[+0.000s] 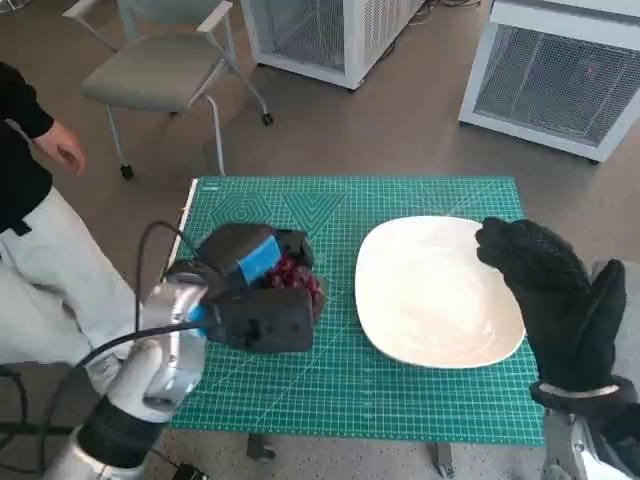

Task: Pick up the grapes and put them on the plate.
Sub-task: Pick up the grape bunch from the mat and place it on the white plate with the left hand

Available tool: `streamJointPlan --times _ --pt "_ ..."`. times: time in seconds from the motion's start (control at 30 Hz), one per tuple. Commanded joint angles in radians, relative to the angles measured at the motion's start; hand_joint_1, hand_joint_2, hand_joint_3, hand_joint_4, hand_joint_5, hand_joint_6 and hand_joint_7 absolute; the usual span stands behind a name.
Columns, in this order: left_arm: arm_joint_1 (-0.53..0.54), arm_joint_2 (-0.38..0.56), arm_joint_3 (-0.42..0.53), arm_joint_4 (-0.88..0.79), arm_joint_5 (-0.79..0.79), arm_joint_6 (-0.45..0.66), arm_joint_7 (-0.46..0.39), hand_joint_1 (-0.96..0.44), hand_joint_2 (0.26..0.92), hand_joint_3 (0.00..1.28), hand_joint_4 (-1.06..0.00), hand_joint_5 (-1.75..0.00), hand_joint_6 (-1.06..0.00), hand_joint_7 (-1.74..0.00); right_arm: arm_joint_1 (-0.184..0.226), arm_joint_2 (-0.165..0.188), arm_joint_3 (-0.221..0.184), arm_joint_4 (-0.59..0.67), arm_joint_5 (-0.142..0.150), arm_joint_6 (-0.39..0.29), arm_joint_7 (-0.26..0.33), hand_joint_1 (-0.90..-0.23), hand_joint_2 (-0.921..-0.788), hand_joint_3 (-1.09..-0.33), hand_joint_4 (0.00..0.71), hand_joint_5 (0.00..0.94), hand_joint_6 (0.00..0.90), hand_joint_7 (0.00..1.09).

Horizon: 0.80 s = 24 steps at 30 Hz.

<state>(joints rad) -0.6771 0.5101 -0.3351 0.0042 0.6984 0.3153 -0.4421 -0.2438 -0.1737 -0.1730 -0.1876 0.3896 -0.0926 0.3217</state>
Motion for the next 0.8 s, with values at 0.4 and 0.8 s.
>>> streamJointPlan --times 0.4,0.8 --pt "-0.004 -0.004 0.013 -0.026 -0.002 -0.004 -0.034 0.0 0.556 0.75 -0.62 -1.36 -0.63 -1.33 0.023 0.006 -0.001 0.019 -0.004 0.0 -0.005 -0.338 -0.921 -0.602 0.426 0.885 0.22 1.04" --pt "-0.045 -0.025 0.019 -0.039 -0.009 0.011 -0.06 0.0 0.648 0.55 -0.65 -1.38 -0.7 -1.07 0.028 0.008 -0.003 0.013 -0.003 0.002 -0.01 -0.338 -0.921 -0.602 0.426 0.884 0.225 1.04"
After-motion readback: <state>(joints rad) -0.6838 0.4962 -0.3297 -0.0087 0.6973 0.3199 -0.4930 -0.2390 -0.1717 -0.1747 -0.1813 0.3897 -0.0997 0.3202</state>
